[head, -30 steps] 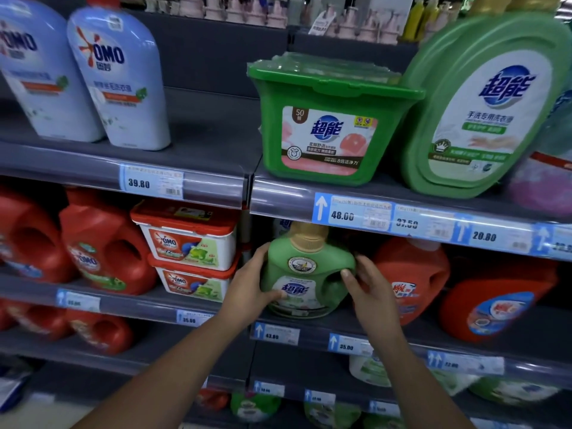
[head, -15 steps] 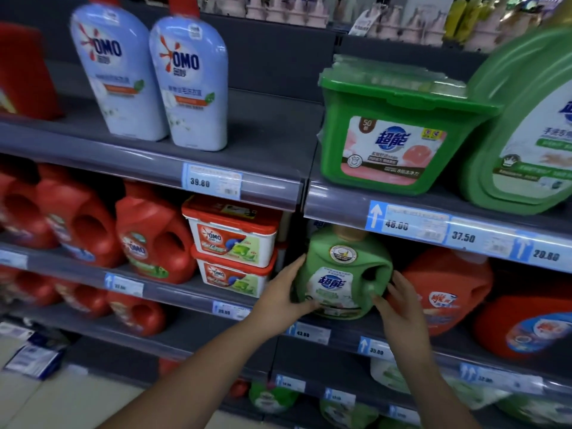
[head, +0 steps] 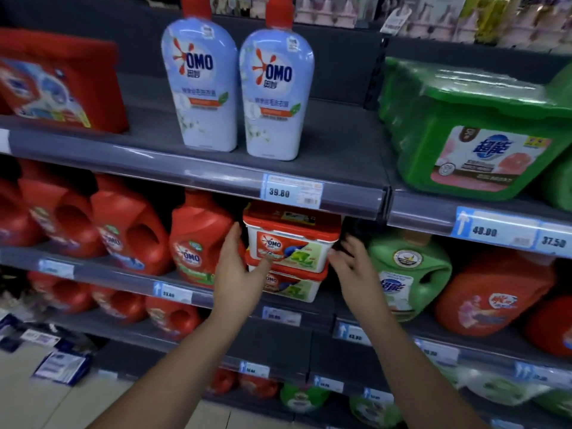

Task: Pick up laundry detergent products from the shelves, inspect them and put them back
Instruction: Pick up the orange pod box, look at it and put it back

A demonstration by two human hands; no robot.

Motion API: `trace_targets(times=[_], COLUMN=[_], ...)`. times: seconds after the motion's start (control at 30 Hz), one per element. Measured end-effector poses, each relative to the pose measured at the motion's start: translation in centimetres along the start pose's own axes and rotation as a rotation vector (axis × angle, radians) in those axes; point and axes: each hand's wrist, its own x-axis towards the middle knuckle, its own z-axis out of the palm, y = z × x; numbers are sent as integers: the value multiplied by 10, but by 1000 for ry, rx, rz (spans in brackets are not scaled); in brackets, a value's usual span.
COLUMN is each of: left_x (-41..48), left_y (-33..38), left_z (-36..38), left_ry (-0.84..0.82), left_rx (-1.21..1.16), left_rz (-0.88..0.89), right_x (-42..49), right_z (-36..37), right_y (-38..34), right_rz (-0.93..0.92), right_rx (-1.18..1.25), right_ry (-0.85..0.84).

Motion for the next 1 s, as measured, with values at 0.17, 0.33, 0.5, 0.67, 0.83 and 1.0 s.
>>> trace_targets(times=[0.17,0.33,0.5,0.67,0.83,1.0], left_x=[16,25,-1,-47,-94,-133], left_y=[-1,14,17,18,11,16], left_z=[-5,-20,-31,-43,-63,-75], left_ry=[-121,-140,-139,-66,-98,-135], left_rx=[-157,-384,-561,-703,-636,-574], left_rz=[-88,-213,-208,-293,-322,-284], right_x=[7,-11,-48,-101,-151,-183], right_z=[21,24,22,12,-7,-26], right_y=[-10,-23,-31,-15,1,17], right_rz=[71,110,18,-27,-13,-41], right_rx=[237,307,318,306,399,368], right_ry=[63,65,159,119,34,-48])
